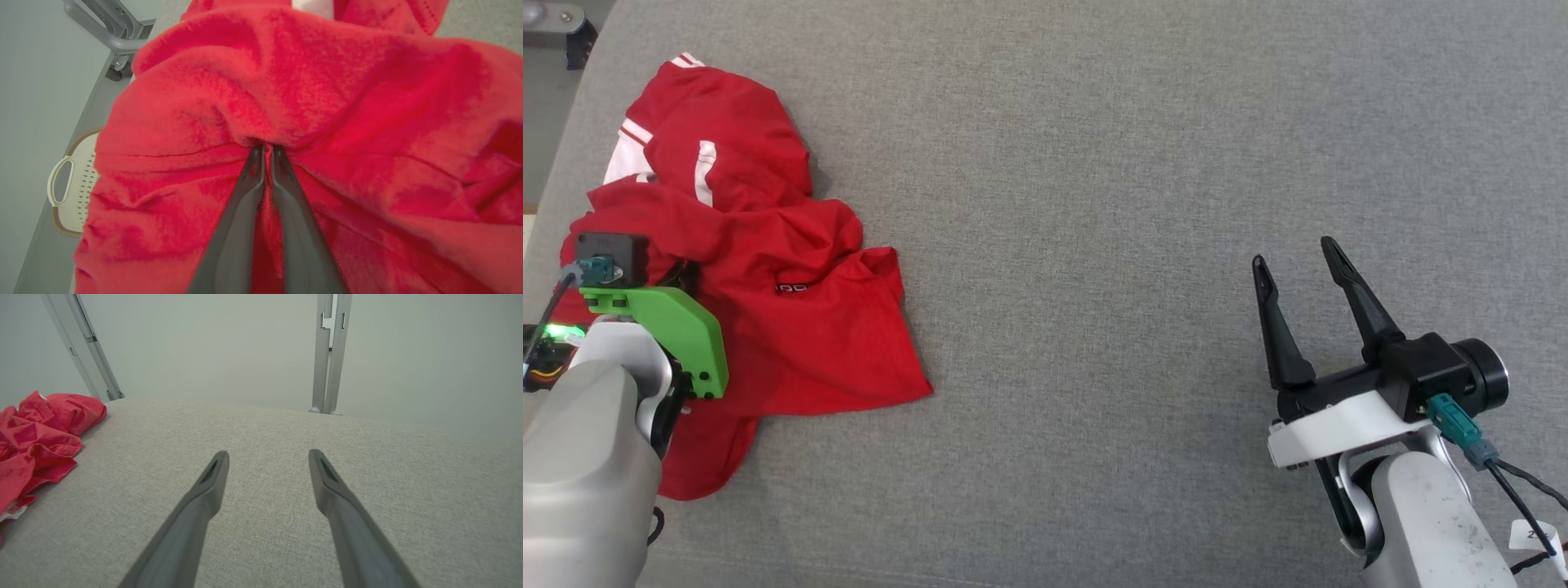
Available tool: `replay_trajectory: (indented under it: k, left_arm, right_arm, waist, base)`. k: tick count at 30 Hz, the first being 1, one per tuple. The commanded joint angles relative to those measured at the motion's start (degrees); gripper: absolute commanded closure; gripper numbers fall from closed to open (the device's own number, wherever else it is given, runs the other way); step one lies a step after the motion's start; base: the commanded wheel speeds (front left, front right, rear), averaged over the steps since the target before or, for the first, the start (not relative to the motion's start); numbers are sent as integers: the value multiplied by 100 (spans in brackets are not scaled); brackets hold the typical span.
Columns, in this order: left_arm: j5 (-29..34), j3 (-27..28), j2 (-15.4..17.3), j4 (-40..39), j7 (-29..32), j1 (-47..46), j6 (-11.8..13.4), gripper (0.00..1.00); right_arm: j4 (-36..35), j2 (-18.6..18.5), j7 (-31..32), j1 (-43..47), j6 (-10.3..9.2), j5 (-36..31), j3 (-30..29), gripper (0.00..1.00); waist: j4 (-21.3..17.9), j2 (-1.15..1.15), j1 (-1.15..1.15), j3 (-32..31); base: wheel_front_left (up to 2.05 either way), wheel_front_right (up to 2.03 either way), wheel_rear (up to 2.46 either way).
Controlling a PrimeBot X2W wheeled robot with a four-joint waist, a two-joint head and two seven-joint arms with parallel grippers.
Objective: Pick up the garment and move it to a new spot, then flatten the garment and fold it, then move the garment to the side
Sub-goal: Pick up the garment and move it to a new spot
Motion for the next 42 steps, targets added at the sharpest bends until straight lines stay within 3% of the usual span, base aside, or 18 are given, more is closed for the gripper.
replay_trajectory:
  k: [1, 10, 21, 33, 42]
  left_arm:
    - [-49, -34, 84, 74, -73, -48, -2, 100]
    - [-169, -282, 240, 127, -497, 190, 2, 100]
    - [-227, -388, 510, -630, -991, 375, 35, 100]
    - [-374, -192, 543, -2711, -1353, 757, 413, 100]
    - [-488, -453, 131, -4291, -943, 1058, 626, 100]
  right_arm:
    - [29, -21, -18, 14, 1, 41, 3, 0]
    - [195, -19, -18, 264, 1, 188, 9, 0]
    - [289, -20, -18, 557, 1, 452, 44, 0]
    - [293, -20, -17, 720, 1, 603, 90, 0]
    - [189, -21, -17, 513, 1, 491, -8, 0]
  waist:
    - [16, 0, 0, -113]
    - [109, 0, 0, -764]
    - [299, 0, 0, -1458]
    - [213, 0, 0, -1863]
    - [-385, 0, 0, -1795]
  base:
    - [0, 0, 0]
    - [0, 0, 0]
    - [0, 0, 0]
    - [0, 0, 0]
    - [0, 0, 0]
